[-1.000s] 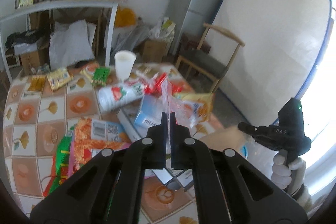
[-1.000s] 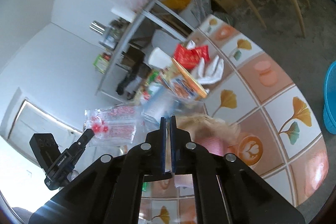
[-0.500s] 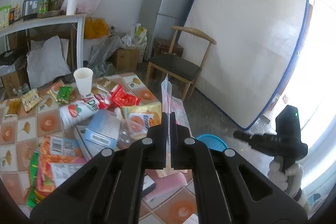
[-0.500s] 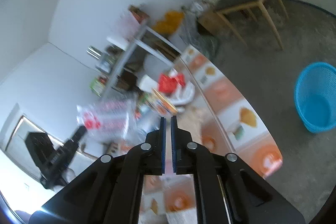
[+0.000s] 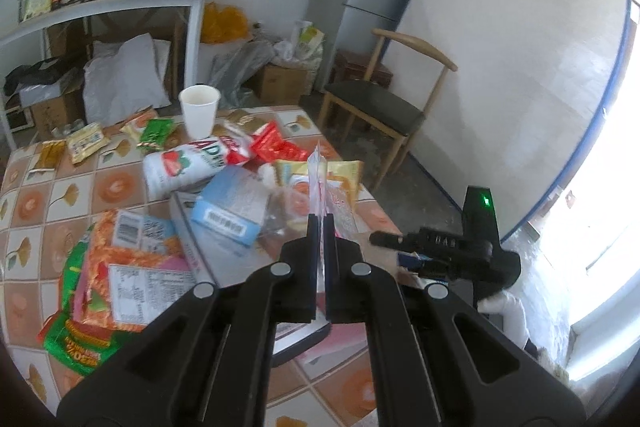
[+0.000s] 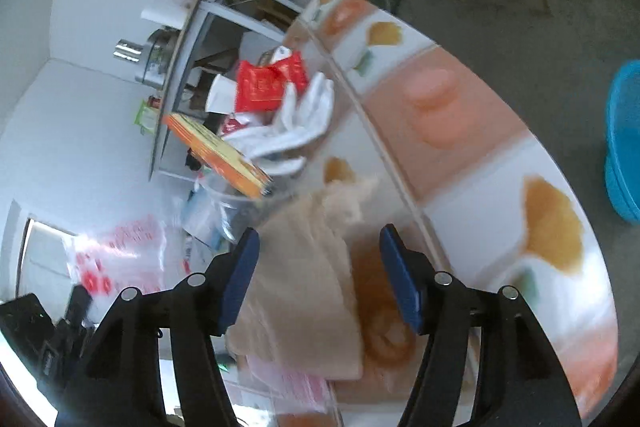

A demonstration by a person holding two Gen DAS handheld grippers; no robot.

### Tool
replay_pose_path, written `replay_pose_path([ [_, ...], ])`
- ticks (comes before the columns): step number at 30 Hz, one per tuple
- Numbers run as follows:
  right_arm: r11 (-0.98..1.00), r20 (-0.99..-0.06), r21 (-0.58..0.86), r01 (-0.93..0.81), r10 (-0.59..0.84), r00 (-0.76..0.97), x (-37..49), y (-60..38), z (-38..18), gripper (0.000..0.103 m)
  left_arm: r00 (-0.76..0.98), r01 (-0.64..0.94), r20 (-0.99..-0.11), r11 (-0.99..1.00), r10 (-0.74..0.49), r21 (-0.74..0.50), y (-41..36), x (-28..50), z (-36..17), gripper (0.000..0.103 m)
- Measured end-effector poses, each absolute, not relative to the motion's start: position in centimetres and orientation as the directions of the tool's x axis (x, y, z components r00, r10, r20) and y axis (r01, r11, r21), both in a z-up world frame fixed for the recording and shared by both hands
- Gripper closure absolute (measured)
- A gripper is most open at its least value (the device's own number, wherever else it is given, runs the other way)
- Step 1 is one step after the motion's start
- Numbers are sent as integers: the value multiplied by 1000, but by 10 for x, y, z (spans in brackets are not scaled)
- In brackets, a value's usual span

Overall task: Collect trash
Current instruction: 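Carry the bag and paper towel to the blue wastebasket and release both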

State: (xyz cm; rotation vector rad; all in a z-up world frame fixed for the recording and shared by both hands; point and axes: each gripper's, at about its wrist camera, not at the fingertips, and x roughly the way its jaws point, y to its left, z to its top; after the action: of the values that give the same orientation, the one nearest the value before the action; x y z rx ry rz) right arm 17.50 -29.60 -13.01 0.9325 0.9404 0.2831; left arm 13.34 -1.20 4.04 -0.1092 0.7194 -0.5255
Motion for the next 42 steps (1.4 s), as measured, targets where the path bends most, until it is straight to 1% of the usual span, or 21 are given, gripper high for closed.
replay_pose_path([
  [1,593,-561,789,164,585,585,179,-293,-129,60,631,414,-600,868,-492,-276,-9,135,40,102],
  [2,604,-563,783,149,586,584,183,-290,-127,81,633,408,-600,869,-490,-280,-7,136,40,102],
  [3,618,-571,774,142,582,579,184,-287,-125,99,634,403,-599,870,-489,-284,-6,135,40,102],
  [6,632,-552,768,105,569,610,180,-283,-109,100,643,395,-592,873,-486,-288,-4,139,40,102],
  [8,660,-528,749,52,547,649,173,-280,-87,100,650,392,-584,873,-486,-291,-2,139,43,102],
  [10,673,-480,740,-14,541,691,162,-281,-60,100,659,390,-573,873,-487,-293,-1,141,46,102],
  [12,677,-446,735,-44,531,720,152,-286,-42,100,667,392,-560,871,-491,-297,-2,142,51,102],
  [15,669,-395,741,-61,507,766,132,-306,-21,100,666,404,-551,864,-503,-301,-8,142,55,102],
  [18,668,-372,743,-43,465,803,112,-331,-9,100,643,437,-548,844,-535,-312,-23,145,57,102],
  [20,676,-373,736,-12,421,827,98,-347,-5,100,616,471,-548,822,-566,-319,-39,147,58,102],
  [24,708,-416,699,100,289,862,68,-387,-7,100,529,548,-567,764,-632,-341,-82,156,54,102],
  [28,700,-480,675,233,177,859,40,-428,-16,100,375,615,-604,676,-703,-405,-149,171,40,102],
  [31,682,-528,654,328,102,843,22,-461,-28,100,288,654,-636,632,-716,-415,-198,177,25,102],
  [34,644,-581,635,427,33,813,9,-494,-50,100,230,679,-690,621,-686,-391,-257,183,1,102],
  [37,605,-609,635,481,9,793,4,-515,-74,100,164,695,-758,620,-631,-365,-320,189,-34,102],
  [42,529,-676,620,580,-16,737,7,-553,-124,99,52,712,-839,609,-541,-349,-398,194,-90,102],
])
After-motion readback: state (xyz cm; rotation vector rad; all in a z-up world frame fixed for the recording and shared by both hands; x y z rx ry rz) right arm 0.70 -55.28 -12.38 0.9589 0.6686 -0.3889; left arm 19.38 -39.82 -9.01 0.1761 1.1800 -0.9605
